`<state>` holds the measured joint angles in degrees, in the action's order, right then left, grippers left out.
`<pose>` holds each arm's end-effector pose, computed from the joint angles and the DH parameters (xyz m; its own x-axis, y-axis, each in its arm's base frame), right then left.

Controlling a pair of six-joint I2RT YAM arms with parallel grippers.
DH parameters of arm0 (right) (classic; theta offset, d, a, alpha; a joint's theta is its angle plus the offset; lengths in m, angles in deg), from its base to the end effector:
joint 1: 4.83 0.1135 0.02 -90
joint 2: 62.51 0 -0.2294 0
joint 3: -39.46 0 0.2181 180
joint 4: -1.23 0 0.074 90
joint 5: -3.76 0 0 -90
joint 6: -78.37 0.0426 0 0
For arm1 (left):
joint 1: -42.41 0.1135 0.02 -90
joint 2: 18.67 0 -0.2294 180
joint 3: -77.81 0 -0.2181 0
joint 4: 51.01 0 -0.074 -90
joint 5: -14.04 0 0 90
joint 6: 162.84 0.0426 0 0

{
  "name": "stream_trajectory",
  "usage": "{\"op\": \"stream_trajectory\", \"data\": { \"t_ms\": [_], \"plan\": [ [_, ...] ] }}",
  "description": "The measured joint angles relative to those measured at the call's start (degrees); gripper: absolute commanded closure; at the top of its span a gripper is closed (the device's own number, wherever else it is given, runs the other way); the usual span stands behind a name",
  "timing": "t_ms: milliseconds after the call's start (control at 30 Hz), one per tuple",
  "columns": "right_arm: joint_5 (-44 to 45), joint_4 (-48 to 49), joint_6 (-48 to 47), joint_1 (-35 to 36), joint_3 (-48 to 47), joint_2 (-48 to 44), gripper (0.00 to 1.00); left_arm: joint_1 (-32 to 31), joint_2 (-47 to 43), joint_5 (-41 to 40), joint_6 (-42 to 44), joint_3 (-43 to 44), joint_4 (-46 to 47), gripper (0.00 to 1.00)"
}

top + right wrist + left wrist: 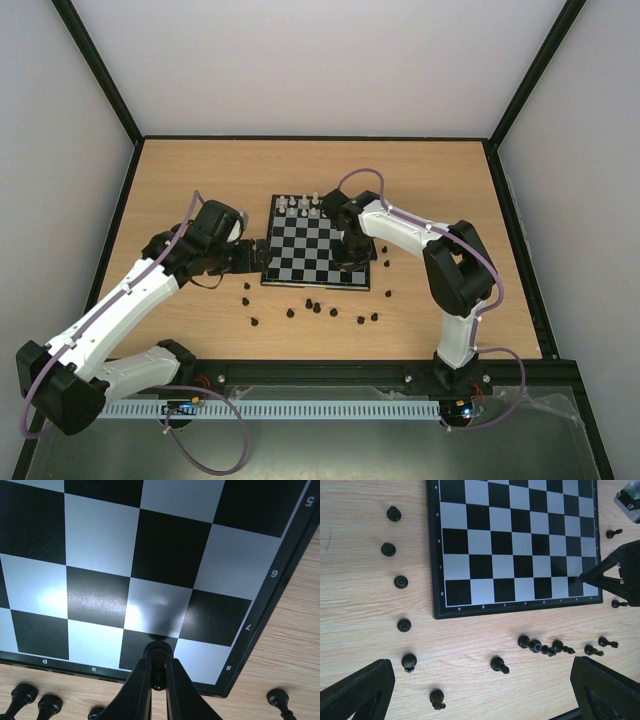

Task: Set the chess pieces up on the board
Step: Place the chess piece on the chessboard.

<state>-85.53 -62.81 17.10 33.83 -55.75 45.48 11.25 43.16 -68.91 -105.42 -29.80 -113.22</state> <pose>0.2581 0.2058 0.1699 -0.9659 -0.1572 -0.2057 -0.1804 0.9786 0.0990 0.1669 -0.1071 0.2645 -0.8771 -0.0942 -0.4710 0.1263 0.9009 -0.4152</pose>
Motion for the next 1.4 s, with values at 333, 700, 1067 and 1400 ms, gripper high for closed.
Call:
{"op": "stream_trajectory", "data": {
  "t_ms": [333,700,1067,1400],
  "plan": [
    [-0.28,0.94,-0.20,0.00,-0.07,2.01,0.94,0.00,0.00,0.02,-0.07,-0.42,0.02,0.01],
    [0.04,0.87,-1.09,0.00,-3.06,4.33,0.94,0.00,0.00,0.02,-0.07,-0.55,0.00,0.01],
    [1.05,0.76,-1.33,0.02,-3.91,4.98,0.93,0.00,0.00,0.02,-0.07,-0.57,0.02,0.01],
    [1.33,0.72,-1.38,0.07,-3.91,5.03,0.87,0.00,0.00,0.04,-0.07,-0.57,0.02,0.01]
  ]
}}
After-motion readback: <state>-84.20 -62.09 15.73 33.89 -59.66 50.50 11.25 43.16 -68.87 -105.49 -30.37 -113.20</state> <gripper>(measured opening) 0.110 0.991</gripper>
